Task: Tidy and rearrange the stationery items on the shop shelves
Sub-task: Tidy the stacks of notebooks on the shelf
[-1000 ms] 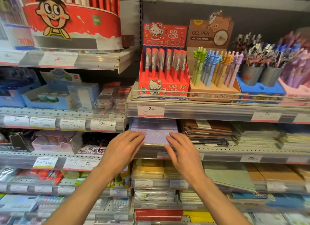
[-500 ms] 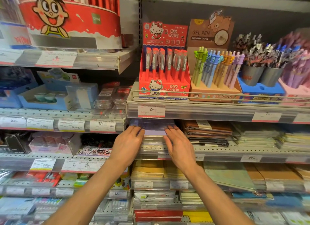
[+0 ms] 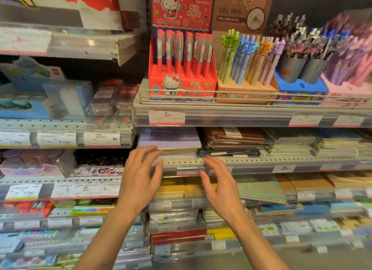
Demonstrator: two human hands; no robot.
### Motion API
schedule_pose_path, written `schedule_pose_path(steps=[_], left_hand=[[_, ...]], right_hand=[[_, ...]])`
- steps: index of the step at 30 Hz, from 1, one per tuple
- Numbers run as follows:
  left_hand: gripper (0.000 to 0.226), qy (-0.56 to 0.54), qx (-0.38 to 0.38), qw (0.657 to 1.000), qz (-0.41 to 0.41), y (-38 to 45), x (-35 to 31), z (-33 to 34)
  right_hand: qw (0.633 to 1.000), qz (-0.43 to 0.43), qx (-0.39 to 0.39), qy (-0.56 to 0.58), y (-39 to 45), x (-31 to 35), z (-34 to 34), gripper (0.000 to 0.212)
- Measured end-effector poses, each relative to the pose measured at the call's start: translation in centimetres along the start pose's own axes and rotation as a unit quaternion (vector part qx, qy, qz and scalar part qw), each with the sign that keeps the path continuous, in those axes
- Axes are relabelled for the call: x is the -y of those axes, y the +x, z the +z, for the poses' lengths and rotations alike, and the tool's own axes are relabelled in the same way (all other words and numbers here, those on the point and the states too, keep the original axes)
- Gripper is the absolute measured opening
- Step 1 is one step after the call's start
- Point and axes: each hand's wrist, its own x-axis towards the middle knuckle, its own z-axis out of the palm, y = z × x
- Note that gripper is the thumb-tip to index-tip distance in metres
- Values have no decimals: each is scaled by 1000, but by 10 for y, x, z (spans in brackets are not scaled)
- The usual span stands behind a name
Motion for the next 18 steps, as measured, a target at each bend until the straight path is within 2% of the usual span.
schedule_pose_path(steps=[3, 5, 9, 12, 15, 18], left_hand=[[27, -83, 7, 993, -85, -18, -18, 13], [25, -153, 30, 975, -158, -30, -34, 27], [22, -233, 91, 940, -232, -53, -56, 74], [18, -277, 145, 913, -263, -58, -79, 109], [13, -281, 184, 905, -260, -53, -108, 136], [14, -286, 220, 886, -291, -44, -130, 167]], right_hand=[[995, 95, 10, 41, -28, -21, -12, 36], [986, 157, -1, 51, -44, -40, -21, 38], [969, 236, -44, 60, -66, -75, -47, 35], [954, 283, -79, 59, -73, -100, -73, 31], [939, 321, -111, 54, -74, -128, -99, 27], [925, 351, -134, 51, -68, -160, -125, 25]])
